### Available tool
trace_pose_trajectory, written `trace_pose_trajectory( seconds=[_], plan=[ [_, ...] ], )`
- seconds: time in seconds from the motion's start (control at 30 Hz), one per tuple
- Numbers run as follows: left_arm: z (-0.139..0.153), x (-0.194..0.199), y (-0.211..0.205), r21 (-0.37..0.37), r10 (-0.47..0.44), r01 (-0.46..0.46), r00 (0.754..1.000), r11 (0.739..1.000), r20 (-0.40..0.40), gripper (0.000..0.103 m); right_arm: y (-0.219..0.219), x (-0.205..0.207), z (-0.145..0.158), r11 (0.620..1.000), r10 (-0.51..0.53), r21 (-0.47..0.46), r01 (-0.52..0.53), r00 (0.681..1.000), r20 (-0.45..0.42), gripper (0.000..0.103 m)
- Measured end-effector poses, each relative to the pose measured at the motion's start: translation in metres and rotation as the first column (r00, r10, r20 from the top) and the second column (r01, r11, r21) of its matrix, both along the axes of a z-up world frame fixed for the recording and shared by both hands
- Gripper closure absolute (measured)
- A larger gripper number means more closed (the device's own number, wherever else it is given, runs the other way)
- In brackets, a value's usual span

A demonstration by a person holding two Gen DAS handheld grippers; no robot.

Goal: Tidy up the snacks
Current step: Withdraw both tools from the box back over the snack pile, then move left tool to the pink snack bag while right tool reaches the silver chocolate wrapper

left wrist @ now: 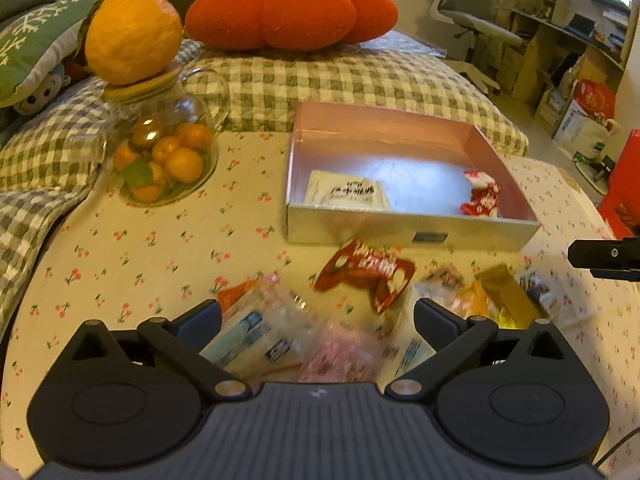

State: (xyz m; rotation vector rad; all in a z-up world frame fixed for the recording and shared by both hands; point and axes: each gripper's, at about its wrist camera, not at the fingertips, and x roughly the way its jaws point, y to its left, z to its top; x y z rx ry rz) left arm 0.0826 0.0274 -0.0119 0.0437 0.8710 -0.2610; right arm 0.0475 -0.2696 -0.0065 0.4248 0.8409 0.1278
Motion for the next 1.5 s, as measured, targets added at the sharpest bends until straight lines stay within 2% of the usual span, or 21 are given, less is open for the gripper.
trace_pose_trajectory(
  seconds=[0.2,0.43,0.83,1.1,1.2,1.27,1.5],
  plan=[
    [-0.005,-0.015,0.020,-0.004,-0.007,0.007,1.000,1.000,-0.009,0.001,0.007,-0.012,-0.008,0.998,0.053,-0.042,-0.053,0.999,0.005,0.014],
    [-0.012,-0.030,0.034,0.011,-0.011,0.011,1.000,1.000,-0.001,0.001,0.005,-0.018,-0.020,0.996,0.039,-0.084,-0.040,0.999,-0.020,0.014],
    [-0.029,-0.060,0.040,-0.036,-0.106,0.107,0.994,0.994,0.011,0.001,-0.008,-0.033,-0.044,0.978,0.022,-0.205,-0.028,0.999,-0.034,0.014],
    [-0.049,-0.063,0.034,-0.042,-0.153,0.152,0.988,0.988,-0.019,0.006,-0.018,-0.035,-0.060,0.958,0.000,-0.287,-0.012,0.999,-0.043,0.014],
    [-0.053,-0.065,0.030,-0.012,-0.164,0.164,0.986,0.986,0.005,0.006,-0.013,-0.035,-0.063,0.942,0.021,-0.334,-0.029,0.999,-0.027,0.014],
    [-0.054,-0.066,0.028,0.007,-0.173,0.172,0.985,0.985,0.021,0.006,-0.010,-0.035,-0.065,0.934,0.033,-0.356,-0.036,0.999,-0.013,0.010],
    [-0.057,-0.065,0.026,0.015,-0.175,0.175,0.982,0.985,0.065,0.008,-0.005,-0.029,-0.070,0.934,0.047,-0.357,-0.030,0.998,0.039,0.008]
  ],
)
